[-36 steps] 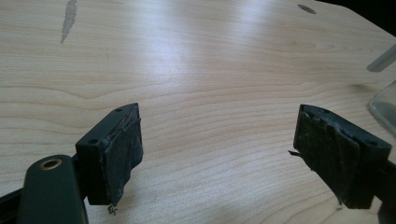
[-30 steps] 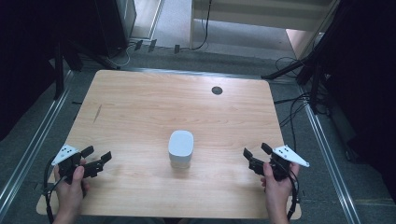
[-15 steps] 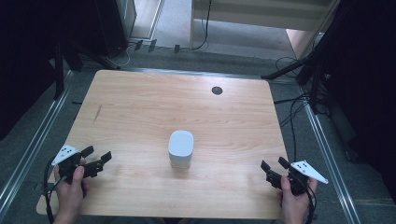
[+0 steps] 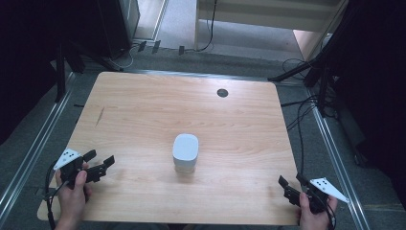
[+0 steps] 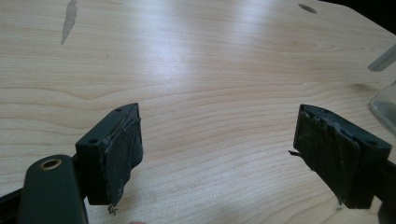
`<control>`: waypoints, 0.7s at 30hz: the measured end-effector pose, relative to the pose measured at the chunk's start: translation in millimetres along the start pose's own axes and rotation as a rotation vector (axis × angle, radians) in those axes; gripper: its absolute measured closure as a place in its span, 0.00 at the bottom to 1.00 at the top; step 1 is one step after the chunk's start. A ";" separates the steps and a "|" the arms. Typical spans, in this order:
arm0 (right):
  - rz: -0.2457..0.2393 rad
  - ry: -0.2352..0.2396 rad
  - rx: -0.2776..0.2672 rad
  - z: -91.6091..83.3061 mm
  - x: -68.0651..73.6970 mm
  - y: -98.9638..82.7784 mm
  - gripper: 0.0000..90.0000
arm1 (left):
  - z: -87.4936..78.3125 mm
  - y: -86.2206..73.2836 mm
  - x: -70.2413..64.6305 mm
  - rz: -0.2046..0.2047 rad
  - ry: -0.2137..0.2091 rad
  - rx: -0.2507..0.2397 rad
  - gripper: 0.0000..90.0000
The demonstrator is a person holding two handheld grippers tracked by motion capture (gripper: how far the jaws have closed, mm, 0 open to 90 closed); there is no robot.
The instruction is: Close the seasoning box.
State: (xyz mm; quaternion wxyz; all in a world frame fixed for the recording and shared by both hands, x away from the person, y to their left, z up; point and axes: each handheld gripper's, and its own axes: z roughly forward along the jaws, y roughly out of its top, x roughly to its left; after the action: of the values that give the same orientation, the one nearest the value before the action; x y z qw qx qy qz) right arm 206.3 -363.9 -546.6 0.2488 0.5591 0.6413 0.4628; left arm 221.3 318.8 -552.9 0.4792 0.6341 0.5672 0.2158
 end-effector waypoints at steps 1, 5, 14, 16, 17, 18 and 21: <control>0.007 0.000 -0.009 -1.0 -0.3 -0.5 0.26 | 0.0 0.0 0.0 0.000 0.001 0.001 0.17; -0.018 -0.001 -0.006 -0.9 2.4 -0.7 0.27 | 0.3 0.1 0.2 0.000 -0.003 -0.001 0.17; -0.018 -0.007 -0.012 1.7 4.0 0.2 0.28 | 2.3 1.3 1.2 -0.005 0.000 0.005 0.17; -0.050 -0.015 0.007 3.4 7.9 0.5 0.28 | 2.3 1.4 1.1 -0.003 0.000 0.007 0.17; -0.069 -0.022 0.015 4.3 9.9 0.4 0.28 | 2.4 1.5 1.0 -0.004 0.001 0.008 0.17; -0.083 -0.028 0.025 5.3 11.8 0.6 0.29 | 2.5 1.5 1.2 -0.005 0.001 0.007 0.17; -0.098 -0.035 0.043 6.7 14.3 0.8 0.29 | 2.7 1.6 1.2 -0.010 0.003 0.005 0.17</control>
State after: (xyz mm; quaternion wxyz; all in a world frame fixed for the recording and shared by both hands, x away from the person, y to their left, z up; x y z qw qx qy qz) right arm 208.7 -348.2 -546.0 0.2702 0.5400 0.6734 0.4265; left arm 224.7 319.1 -553.1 0.4780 0.6320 0.5717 0.2128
